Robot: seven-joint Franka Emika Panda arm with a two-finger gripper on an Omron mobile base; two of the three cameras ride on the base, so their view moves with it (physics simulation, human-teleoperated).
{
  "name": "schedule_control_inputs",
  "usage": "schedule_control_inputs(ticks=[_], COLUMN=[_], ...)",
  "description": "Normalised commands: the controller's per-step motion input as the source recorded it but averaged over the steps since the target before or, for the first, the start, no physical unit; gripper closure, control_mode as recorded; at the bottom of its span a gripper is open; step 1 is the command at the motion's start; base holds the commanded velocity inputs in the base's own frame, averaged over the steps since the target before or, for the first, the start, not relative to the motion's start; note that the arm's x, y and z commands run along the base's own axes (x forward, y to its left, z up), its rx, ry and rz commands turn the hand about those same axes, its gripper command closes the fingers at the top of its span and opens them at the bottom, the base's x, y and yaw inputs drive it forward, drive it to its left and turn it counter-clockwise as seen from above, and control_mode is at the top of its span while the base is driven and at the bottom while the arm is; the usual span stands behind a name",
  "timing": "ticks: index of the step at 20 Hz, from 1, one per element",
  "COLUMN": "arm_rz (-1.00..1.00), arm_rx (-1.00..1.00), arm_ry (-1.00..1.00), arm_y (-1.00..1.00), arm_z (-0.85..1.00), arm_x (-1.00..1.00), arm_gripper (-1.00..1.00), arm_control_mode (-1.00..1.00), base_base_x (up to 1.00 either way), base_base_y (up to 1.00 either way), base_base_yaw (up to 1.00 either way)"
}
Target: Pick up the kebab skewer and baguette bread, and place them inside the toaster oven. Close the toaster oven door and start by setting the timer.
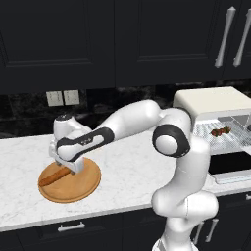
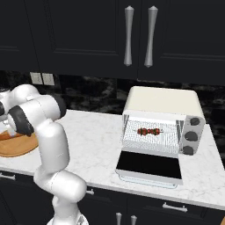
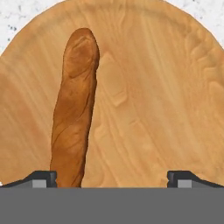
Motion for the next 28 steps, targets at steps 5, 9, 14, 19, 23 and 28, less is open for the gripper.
schedule_control_inputs(ticks=[5, 9, 14, 19, 23, 28], arm_rz=[-0.03, 0.0, 0.04, 0.01, 0.0, 0.0], arm_rx=[0.01, 0.06, 0.13, 0.12, 0.01, 0.0], arm_ry=[-0.03, 0.0, 0.0, 0.0, 0.0, -0.01], arm_y=[0.0, -0.04, -0.34, -0.09, 0.16, 0.32], arm_z=[-0.22, -0.36, -0.34, -0.24, -0.38, -0.11], arm_x=[0.0, 0.0, 0.25, 0.4, 0.25, 0.01], arm_gripper=[-1.0, -1.0, -1.0, -1.0, -1.0, -1.0], arm_control_mode=[-1.0, -1.0, -1.0, -1.0, -1.0, -1.0], base_base_x=[0.0, 0.0, 0.0, 0.0, 0.0, 0.0], base_base_y=[0.0, 0.0, 0.0, 0.0, 0.0, 0.0], base_base_yaw=[0.0, 0.0, 0.0, 0.0, 0.0, 0.0])
